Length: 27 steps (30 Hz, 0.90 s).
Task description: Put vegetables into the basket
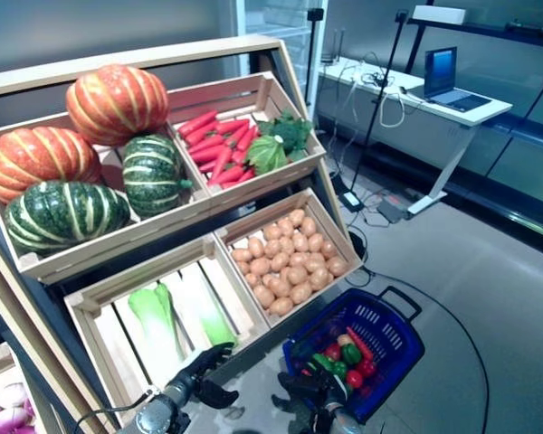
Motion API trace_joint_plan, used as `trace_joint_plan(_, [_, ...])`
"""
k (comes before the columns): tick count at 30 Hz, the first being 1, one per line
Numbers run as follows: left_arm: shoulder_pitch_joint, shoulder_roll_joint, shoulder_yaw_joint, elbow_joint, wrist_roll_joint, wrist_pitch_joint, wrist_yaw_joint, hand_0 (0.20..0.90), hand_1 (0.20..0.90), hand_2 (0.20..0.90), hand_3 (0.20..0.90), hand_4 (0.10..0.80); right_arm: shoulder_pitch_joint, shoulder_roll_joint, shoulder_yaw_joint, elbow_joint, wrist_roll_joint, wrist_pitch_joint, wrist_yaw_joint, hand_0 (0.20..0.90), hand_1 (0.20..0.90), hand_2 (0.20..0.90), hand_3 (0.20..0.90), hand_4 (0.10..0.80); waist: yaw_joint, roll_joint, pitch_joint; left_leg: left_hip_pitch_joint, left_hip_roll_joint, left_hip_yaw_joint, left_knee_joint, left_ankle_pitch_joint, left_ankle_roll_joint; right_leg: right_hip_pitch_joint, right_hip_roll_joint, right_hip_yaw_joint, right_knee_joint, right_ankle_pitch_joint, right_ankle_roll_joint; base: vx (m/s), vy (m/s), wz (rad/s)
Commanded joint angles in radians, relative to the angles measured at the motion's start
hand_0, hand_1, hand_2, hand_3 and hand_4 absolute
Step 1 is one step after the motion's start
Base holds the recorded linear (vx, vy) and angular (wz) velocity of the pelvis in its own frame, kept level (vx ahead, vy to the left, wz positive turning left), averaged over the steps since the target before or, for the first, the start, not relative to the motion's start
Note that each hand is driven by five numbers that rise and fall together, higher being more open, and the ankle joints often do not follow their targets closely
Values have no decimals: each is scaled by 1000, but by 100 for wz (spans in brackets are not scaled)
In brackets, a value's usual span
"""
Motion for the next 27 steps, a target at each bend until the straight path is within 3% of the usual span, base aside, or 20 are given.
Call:
trace_joint_plan(1, [-137,30,0,-93,132,-180,122,900,900,900,900,800,-97,-11,-10,-19,0,-47,54,900,900,900,900,800,3,18,61,34,-34,-20,10,-101,35,106,27,-40,6,-112,-60,0,0,0])
trace_joint_plan(7, [-160,174,20,-239,383,-162,279,900,900,900,900,800,-74,-59,-28,-56,6,-31,62,900,900,900,900,800,-5,40,59,33,-39,-20,10,-100,32,108,20,-47,6,-116,-57,10,37,2])
trace_joint_plan(10, [-159,302,70,-319,564,-101,387,900,900,900,900,800,-34,-92,-50,-88,-8,-22,90,900,900,900,900,800,-14,51,51,36,-45,-11,10,-100,32,109,15,-45,6,-118,-53,54,57,6])
trace_joint_plan(11, [-157,306,72,-322,575,-95,388,900,900,900,900,800,-32,-93,-50,-90,-9,-21,91,900,900,900,900,800,-15,50,51,36,-45,-11,10,-100,32,109,15,-45,6,-118,-53,70,49,5])
trace_joint_plan(14, [-147,412,111,-374,696,-18,430,900,900,900,900,800,6,-118,-67,-110,-8,-11,117,900,900,900,900,800,-20,55,45,40,-47,6,10,-96,30,110,11,-48,6,-118,-50,78,52,3])
trace_joint_plan(17, [-135,476,149,-407,718,28,458,900,900,900,900,800,28,-142,-86,-151,10,3,127,900,900,900,900,800,-25,59,53,39,-49,13,10,-86,29,102,7,-52,18,-122,-53,42,59,-2])
trace_joint_plan(19, [-157,510,163,-399,762,87,496,900,900,900,900,800,34,-167,-94,-216,34,7,118,900,900,900,900,800,-31,66,89,-21,-44,0,104,-101,29,37,-10,-46,133,-161,-67,-133,79,-5])
trace_joint_plan(23, [-236,539,108,-316,771,221,587,900,900,900,900,800,-21,-246,-106,-283,110,-3,132,900,900,900,900,800,-57,83,189,-184,-28,-7,334,-158,19,-149,-67,-1,392,-242,-85,-264,113,-10])
trace_joint_plan(27, [-322,566,59,-242,757,270,616,900,900,900,900,800,-79,-288,-95,-330,189,-24,163,900,900,900,900,800,-72,69,257,-326,-16,7,538,-243,30,-306,-116,32,614,-316,-96,-242,88,-3])
